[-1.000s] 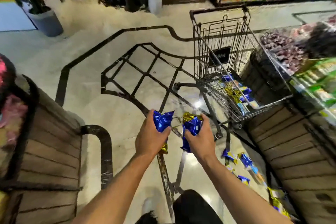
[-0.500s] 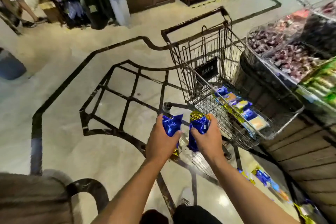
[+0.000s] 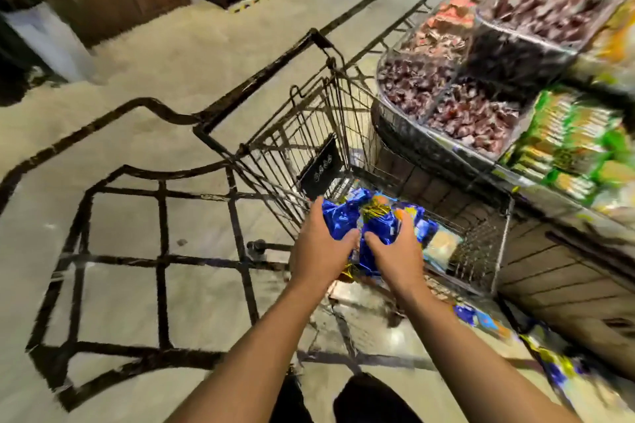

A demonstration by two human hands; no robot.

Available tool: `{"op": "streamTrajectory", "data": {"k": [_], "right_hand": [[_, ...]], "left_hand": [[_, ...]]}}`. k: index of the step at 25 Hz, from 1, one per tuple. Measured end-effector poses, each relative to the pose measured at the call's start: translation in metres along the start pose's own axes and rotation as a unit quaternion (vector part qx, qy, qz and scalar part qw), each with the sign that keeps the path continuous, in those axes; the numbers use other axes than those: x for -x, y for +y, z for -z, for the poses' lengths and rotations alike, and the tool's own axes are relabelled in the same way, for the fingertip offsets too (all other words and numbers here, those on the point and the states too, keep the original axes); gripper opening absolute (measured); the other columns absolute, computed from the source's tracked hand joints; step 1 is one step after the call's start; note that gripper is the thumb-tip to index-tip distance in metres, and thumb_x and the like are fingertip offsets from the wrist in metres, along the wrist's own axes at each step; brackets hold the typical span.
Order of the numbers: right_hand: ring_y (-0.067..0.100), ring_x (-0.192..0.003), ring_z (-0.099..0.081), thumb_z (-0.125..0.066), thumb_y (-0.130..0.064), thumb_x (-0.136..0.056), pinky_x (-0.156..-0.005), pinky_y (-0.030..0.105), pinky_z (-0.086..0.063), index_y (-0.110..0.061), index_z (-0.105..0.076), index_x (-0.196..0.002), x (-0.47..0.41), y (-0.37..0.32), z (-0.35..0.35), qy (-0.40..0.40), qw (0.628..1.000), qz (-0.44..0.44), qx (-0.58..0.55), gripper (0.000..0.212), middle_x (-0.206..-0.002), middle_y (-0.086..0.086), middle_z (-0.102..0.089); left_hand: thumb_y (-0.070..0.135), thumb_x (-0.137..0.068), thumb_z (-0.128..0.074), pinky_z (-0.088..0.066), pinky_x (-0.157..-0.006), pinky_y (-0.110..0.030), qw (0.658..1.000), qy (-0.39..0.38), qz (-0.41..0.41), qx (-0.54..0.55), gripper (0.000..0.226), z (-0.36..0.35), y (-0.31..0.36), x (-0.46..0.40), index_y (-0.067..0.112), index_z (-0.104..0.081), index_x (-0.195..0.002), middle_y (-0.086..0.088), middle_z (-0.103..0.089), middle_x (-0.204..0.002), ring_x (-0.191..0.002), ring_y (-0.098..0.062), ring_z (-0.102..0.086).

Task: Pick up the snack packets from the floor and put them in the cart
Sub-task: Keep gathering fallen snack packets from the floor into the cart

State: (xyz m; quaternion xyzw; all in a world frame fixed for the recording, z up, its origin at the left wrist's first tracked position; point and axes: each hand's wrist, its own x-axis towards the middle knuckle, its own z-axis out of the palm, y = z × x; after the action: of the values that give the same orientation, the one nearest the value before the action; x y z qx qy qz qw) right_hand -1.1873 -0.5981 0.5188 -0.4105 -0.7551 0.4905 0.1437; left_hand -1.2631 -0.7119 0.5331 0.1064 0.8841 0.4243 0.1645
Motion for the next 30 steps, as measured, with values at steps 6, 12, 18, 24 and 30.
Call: {"op": "streamTrajectory", "data": {"k": [6, 12, 18, 24, 30], "right_hand": [[0.012, -0.097, -0.06, -0.073, -0.018, -0.08, -0.087, 0.026, -0.043, -0.02, -0.043, -0.136, -0.062, -0.006, 0.046, 0.119, 0.988, -0.079, -0.051, 0.063, -0.108, -0.009, -0.063], [0.011, -0.1, -0.058, -0.073, -0.019, -0.081, -0.086, 0.02, -0.04, -0.017, -0.042, -0.14, -0.133, 0.05, 0.098, 0.157, 0.977, -0.133, -0.054, 0.067, -0.115, -0.006, -0.061], [0.014, -0.11, -0.057, -0.073, -0.013, -0.083, -0.093, 0.02, -0.04, -0.011, -0.039, -0.143, -0.22, 0.148, 0.134, 0.153, 0.969, -0.196, -0.021, 0.069, -0.132, 0.003, -0.056], [0.018, -0.103, -0.059, -0.076, -0.015, -0.081, -0.088, 0.022, -0.039, -0.009, -0.035, -0.147, -0.291, 0.253, 0.111, 0.137, 0.955, -0.263, 0.001, 0.078, -0.122, 0.005, -0.061], [0.027, -0.122, -0.056, -0.074, -0.02, -0.082, -0.104, 0.041, -0.045, -0.013, -0.025, -0.151, -0.306, 0.332, 0.069, 0.127, 0.929, -0.346, 0.026, 0.085, -0.134, 0.011, -0.057]], "left_hand": [[0.049, -0.077, -0.073, -0.045, -0.103, -0.04, 0.988, -0.128, -0.09, -0.018, 0.088, -0.058, 0.065, -0.07, 0.027, -0.029, -0.151, 0.0, -0.055, -0.14, -0.125, -0.025, -0.055], [0.048, -0.076, -0.074, -0.045, -0.103, -0.041, 0.973, -0.203, -0.099, -0.039, 0.09, -0.154, 0.105, -0.117, 0.023, -0.029, -0.15, -0.005, -0.054, -0.14, -0.124, -0.026, -0.055], [0.038, -0.08, -0.075, -0.038, -0.105, -0.031, 0.973, -0.216, -0.05, -0.058, 0.087, -0.275, 0.114, -0.16, 0.018, -0.029, -0.151, -0.002, -0.049, -0.144, -0.129, -0.022, -0.05], [0.042, -0.078, -0.074, -0.039, -0.107, -0.035, 0.964, -0.236, -0.008, -0.119, 0.09, -0.384, 0.063, -0.207, 0.021, -0.026, -0.151, -0.001, -0.051, -0.142, -0.13, -0.022, -0.048], [0.035, -0.084, -0.076, -0.036, -0.113, -0.039, 0.952, -0.258, -0.001, -0.166, 0.09, -0.47, 0.003, -0.224, 0.014, -0.022, -0.153, -0.006, -0.043, -0.147, -0.139, -0.025, -0.036]]}}
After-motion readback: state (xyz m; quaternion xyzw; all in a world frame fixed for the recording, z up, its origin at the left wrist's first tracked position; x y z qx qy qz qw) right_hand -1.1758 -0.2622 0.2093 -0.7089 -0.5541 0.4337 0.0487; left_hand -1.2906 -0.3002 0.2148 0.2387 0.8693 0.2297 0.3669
